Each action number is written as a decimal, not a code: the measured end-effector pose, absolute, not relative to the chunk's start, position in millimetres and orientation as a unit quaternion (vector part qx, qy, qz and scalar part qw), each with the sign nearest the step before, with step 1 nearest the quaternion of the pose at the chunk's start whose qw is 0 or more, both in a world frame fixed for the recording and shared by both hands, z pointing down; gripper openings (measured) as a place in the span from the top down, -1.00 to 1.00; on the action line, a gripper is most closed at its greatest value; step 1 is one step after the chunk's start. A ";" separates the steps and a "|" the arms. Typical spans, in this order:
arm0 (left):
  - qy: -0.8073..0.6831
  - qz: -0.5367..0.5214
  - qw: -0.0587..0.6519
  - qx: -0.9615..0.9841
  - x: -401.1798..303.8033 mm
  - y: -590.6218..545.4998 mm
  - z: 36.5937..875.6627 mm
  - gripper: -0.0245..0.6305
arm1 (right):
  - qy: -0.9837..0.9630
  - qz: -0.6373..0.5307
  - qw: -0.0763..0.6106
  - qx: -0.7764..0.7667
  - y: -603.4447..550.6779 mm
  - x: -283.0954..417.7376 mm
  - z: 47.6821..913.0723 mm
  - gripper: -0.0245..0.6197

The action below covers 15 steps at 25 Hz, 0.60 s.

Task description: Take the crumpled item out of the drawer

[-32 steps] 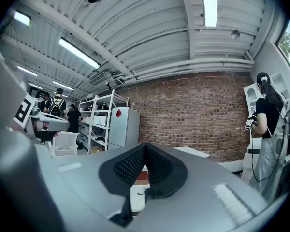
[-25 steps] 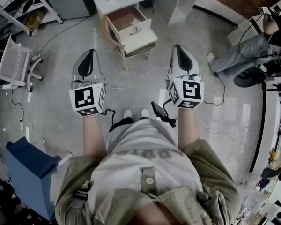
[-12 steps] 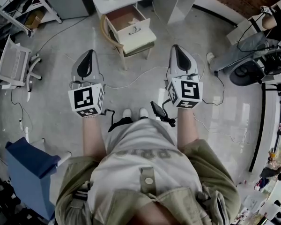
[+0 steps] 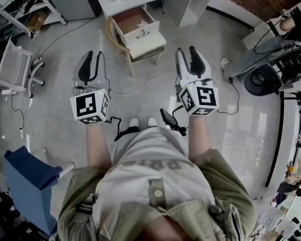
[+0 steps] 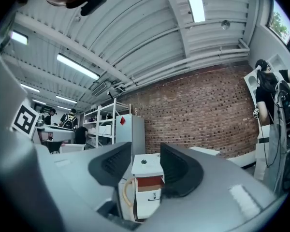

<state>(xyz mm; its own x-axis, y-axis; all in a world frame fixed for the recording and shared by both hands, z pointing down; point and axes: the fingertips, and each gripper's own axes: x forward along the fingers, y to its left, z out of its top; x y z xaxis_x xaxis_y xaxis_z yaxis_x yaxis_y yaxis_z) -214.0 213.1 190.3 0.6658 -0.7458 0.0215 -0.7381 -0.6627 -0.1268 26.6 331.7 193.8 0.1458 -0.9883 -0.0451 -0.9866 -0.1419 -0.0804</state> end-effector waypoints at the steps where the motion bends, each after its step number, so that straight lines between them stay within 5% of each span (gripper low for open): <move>1: 0.406 -0.035 0.053 -0.911 -211.5 213.4 189.9 0.47 | 0.657 -0.008 0.046 -0.752 331.7 27.8 193.3 0.28; 6: 0.407 -0.032 0.051 -0.911 -194.4 215.7 189.5 0.20 | 0.668 -0.001 0.049 -0.742 330.3 39.7 191.5 -0.01; 15: 0.416 -0.031 0.048 -0.908 -169.2 212.7 192.8 -0.04 | 0.679 -0.005 0.047 -0.733 322.9 68.6 198.3 -0.06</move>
